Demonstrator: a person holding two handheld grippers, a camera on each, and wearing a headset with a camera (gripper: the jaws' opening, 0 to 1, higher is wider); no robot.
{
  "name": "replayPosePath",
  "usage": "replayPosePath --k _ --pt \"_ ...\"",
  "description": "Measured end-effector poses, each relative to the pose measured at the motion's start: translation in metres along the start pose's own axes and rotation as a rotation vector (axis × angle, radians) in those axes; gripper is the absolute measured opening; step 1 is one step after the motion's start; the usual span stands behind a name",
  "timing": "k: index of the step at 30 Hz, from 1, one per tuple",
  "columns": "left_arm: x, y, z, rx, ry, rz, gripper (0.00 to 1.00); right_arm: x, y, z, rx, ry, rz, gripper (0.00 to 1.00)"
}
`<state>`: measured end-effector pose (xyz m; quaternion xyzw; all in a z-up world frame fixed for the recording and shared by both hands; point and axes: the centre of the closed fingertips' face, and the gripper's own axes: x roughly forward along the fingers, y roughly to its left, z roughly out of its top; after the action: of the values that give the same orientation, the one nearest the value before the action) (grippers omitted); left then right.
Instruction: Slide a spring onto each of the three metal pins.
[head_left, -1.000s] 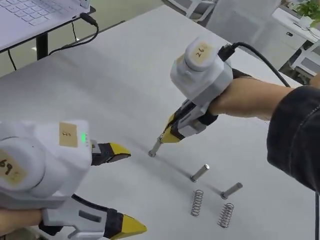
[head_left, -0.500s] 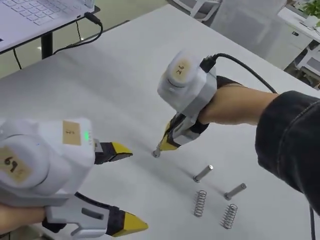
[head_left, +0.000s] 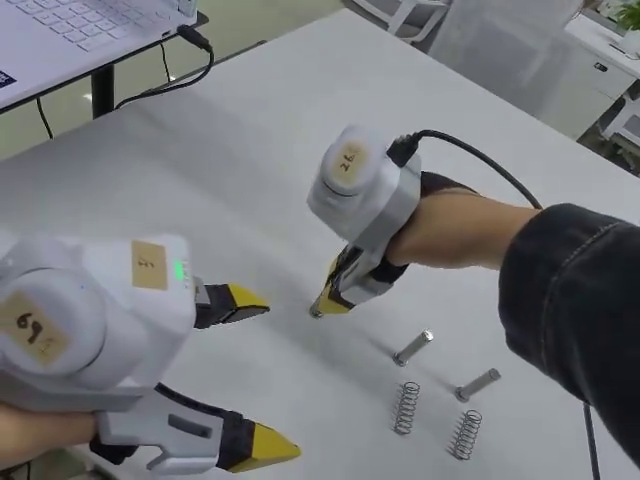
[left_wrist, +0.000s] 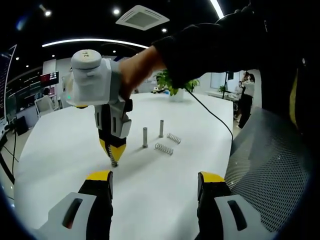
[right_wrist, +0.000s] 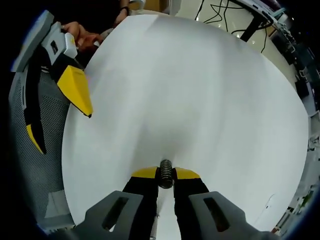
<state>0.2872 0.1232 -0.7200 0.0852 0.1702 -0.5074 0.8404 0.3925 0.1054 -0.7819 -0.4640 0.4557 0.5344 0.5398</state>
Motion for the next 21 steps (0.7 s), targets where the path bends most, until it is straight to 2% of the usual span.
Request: replayPosePath --k 15,21 --pt "0.0021 -0.0009 -0.0022 -0.004 0.000 -0.010 0.65 0.0057 0.0034 -0.0032 -0.012 -0.006 0.016 0.10" --pt "0.0027 -0.0011 -0.0016 -0.003 0.002 -0.010 0.65 0.0022 0.0023 -0.0050 0.008 -0.024 0.016 0.15"
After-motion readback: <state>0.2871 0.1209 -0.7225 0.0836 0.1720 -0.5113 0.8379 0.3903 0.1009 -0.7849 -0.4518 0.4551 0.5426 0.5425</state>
